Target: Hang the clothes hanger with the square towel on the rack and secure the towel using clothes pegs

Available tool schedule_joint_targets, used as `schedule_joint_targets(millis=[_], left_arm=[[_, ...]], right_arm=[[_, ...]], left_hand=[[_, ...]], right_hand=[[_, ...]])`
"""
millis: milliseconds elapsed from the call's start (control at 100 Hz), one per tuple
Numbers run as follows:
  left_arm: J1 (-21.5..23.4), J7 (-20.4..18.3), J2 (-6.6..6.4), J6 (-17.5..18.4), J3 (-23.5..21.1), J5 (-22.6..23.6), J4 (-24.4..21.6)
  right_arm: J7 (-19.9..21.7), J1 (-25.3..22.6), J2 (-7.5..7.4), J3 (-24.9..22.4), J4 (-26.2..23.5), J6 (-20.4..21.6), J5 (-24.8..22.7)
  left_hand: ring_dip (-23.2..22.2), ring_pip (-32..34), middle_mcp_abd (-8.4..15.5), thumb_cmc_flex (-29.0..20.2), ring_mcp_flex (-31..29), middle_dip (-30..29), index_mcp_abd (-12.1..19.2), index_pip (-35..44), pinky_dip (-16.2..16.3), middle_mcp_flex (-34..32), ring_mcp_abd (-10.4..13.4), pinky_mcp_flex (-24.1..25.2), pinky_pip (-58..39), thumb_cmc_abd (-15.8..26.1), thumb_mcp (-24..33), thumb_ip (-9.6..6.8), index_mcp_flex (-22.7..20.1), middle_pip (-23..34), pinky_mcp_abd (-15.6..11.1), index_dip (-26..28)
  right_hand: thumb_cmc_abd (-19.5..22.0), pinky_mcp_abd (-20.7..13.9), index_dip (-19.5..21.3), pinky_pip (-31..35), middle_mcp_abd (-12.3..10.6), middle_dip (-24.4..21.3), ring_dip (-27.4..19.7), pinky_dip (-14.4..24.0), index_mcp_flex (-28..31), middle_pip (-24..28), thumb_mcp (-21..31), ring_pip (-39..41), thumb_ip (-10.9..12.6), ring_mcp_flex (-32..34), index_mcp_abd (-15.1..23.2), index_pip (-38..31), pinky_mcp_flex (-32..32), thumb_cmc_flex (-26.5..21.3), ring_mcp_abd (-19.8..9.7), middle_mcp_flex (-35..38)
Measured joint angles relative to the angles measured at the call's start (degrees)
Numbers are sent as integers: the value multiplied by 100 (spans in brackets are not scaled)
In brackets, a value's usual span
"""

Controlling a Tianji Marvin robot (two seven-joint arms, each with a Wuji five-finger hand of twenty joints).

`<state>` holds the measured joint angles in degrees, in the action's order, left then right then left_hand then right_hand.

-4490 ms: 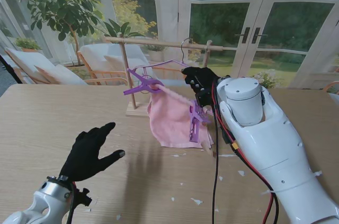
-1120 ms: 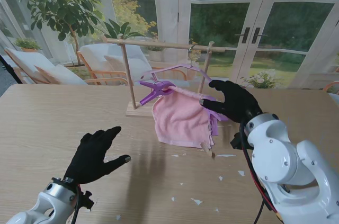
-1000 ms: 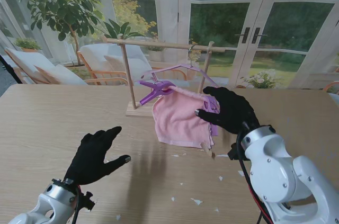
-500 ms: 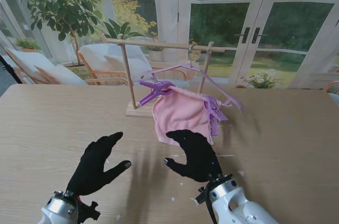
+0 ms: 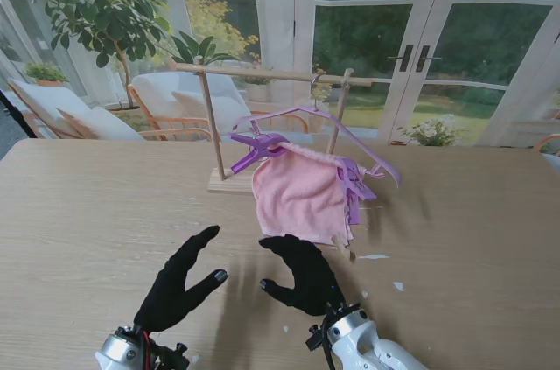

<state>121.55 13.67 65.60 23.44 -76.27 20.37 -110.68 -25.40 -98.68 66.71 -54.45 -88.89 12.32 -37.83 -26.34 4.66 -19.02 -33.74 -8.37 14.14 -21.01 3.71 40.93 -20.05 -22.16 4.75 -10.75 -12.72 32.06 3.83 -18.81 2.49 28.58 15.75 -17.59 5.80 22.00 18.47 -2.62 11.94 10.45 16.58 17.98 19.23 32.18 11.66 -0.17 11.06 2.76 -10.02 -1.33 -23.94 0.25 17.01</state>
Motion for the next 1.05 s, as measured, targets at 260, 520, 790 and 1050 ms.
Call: schedule_joint_targets(millis=[260, 520, 790, 1050], left_arm=[[-53, -430, 14, -5, 12, -441, 43], [-52, -497, 4, 33, 13, -754, 42], [-121, -460, 4, 58, 81, -767, 23], [-190, -495, 3, 3, 125, -752, 41]], right_arm=[[-517, 150, 97, 134, 286, 107, 37], [-511, 147, 110, 82, 294, 219, 63], [-286, 291, 92, 127, 449, 193, 108], [-299, 264, 88, 100, 438, 177, 74]], left_hand=[[1, -23, -1, 11, 233, 0, 77, -1, -1, 165, 43, 160, 65, 0, -11, 0, 4, -24, -97, -1], [81, -122, 277, 11, 597, -148, 570, 58, -368, 524, 224, 217, 292, 0, -17, 0, 139, -125, -291, -60], [162, -141, 280, 11, 656, -205, 578, 143, -526, 527, 282, 213, 302, 4, -54, 0, 214, -126, -303, -82], [163, -141, 284, 11, 656, -207, 586, 214, -603, 527, 284, 213, 359, 5, -100, 0, 214, -126, -308, -85]], right_hand=[[105, 0, -84, -6, -211, 0, -10, 0, 2, 0, -43, -7, 0, 0, 372, 216, 12, 99, -41, 4], [209, -162, -151, -104, -379, 0, -78, 0, 2, -39, -96, -138, 0, -83, 510, 665, 137, 154, -193, -64], [203, -308, -151, -233, -575, -63, -159, 0, -152, -144, -105, -286, 0, -222, 595, 788, 271, 221, -332, -200], [203, -358, -151, -235, -575, -67, -188, 0, -154, -144, -105, -298, 0, -222, 598, 799, 282, 221, -332, -200]])
